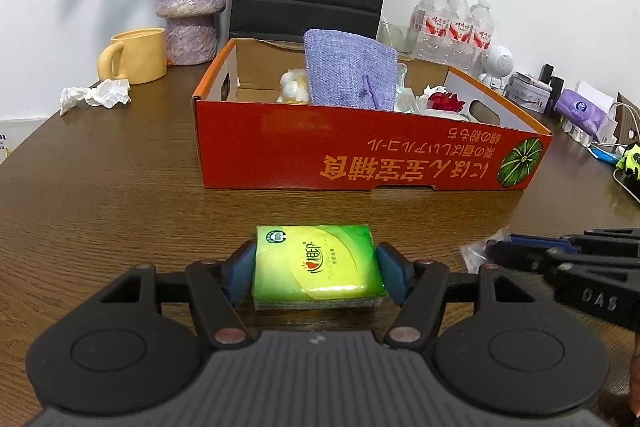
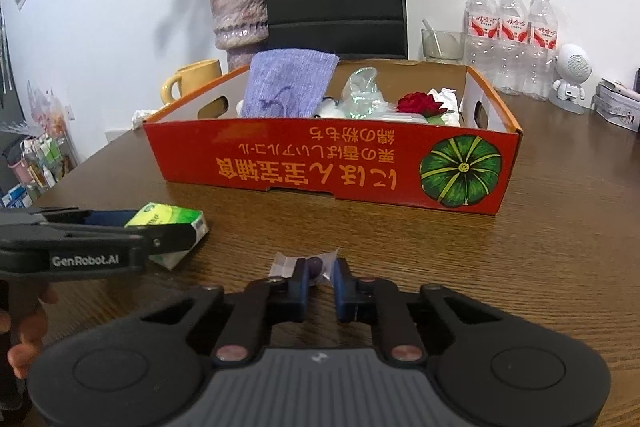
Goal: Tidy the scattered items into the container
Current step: 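Lower the tissue pack and wrapper into the box and open both grippers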
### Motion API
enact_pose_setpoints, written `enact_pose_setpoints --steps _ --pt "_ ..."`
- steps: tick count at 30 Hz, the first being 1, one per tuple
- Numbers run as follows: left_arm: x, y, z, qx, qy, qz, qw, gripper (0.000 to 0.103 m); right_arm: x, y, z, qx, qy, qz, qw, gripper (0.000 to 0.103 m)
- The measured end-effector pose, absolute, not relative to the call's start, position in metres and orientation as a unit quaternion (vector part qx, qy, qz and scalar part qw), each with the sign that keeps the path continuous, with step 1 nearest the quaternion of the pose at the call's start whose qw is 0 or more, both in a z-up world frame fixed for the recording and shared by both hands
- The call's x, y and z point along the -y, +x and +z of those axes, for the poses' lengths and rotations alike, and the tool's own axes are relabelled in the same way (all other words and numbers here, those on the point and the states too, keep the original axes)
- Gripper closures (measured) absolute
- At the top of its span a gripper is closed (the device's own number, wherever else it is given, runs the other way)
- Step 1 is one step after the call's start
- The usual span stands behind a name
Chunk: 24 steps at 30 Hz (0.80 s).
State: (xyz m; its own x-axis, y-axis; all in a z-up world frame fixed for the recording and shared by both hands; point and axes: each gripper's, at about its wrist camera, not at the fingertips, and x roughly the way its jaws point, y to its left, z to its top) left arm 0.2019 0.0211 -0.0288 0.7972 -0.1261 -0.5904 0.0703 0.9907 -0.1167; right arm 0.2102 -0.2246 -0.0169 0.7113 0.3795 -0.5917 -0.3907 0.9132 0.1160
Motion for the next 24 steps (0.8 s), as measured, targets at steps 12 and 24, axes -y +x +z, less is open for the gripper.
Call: enact_pose_setpoints --steps 12,24 --pt "-0.019 0.185 -0.005 -0.266 -0.052 -0.054 0.961 0.038 0.240 0.202 0.001 -0.275 0.022 0.207 0.939 0.100" --pt "-0.004 0.273 0.064 -0.195 -0.041 -0.047 0.979 0.038 0.247 0.279 0.068 -0.201 0.030 0.177 0.963 0.100"
